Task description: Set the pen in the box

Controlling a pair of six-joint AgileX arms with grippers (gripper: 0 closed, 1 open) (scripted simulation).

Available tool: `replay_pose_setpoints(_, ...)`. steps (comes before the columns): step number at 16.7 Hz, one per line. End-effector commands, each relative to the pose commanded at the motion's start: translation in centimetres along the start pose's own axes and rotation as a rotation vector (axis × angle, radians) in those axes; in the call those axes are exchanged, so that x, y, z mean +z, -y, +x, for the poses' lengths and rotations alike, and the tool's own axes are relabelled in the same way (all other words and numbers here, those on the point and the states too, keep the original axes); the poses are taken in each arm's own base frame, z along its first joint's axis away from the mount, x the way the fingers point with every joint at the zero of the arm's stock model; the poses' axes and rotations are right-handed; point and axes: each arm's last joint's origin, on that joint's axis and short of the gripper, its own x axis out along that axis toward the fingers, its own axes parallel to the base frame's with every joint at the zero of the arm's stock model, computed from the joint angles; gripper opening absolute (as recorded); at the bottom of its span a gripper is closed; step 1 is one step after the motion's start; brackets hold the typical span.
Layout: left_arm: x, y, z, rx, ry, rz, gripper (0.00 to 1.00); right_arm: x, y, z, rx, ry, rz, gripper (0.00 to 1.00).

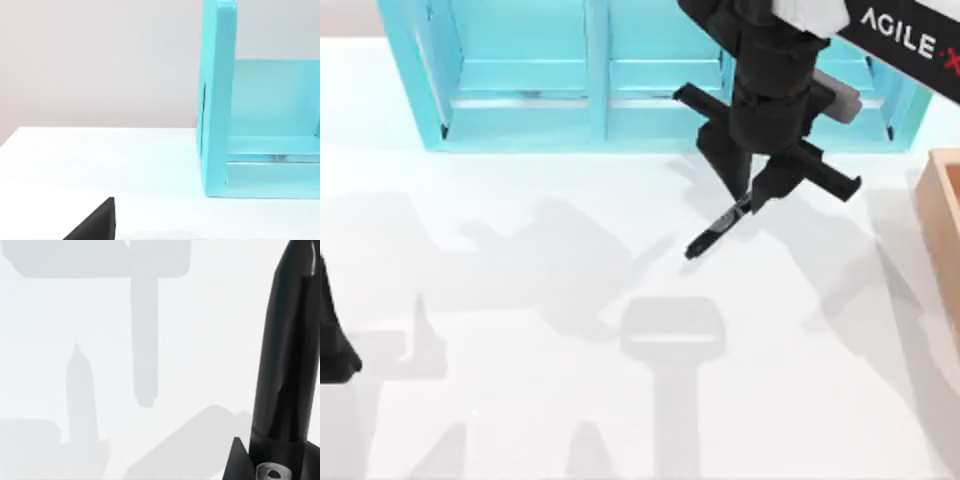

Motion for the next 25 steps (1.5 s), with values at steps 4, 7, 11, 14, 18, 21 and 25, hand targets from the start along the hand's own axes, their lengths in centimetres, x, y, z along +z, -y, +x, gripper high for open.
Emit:
replay_pose_setpoints(4,0.0,0.0,0.0,0.0,0.0,0.0,1.0,11.3,7.5,-0.6,-0.018,0.002,0.254,0.0)
replay_pose_setpoints(7,0.0,0.0,0.0,0.0,0.0,0.0,1.0,18.7,16.7,-0.9,-0.039,-0.002,0.483,0.0)
replay_pose_setpoints(11,0.0,0.0,0.0,0.0,0.0,0.0,1.0,22.5,27.9,-1.4,-0.047,-0.003,0.716,0.0)
replay_pose_setpoints(14,0.0,0.0,0.0,0.0,0.0,0.0,1.0,22.7,32.2,-1.7,-0.04,0.001,0.798,0.0)
replay_pose_setpoints(18,0.0,0.0,0.0,0.0,0.0,0.0,1.0,22.6,33.1,-1.8,-0.038,0.003,0.813,0.0)
replay_pose_setpoints(21,0.0,0.0,0.0,0.0,0.0,0.0,1.0,22.6,32.9,-1.6,-0.042,0.0,0.811,0.0)
replay_pose_setpoints(25,0.0,0.0,0.0,0.0,0.0,0.0,1.0,21.7,31.5,0.4,-0.079,-0.008,0.803,0.0)
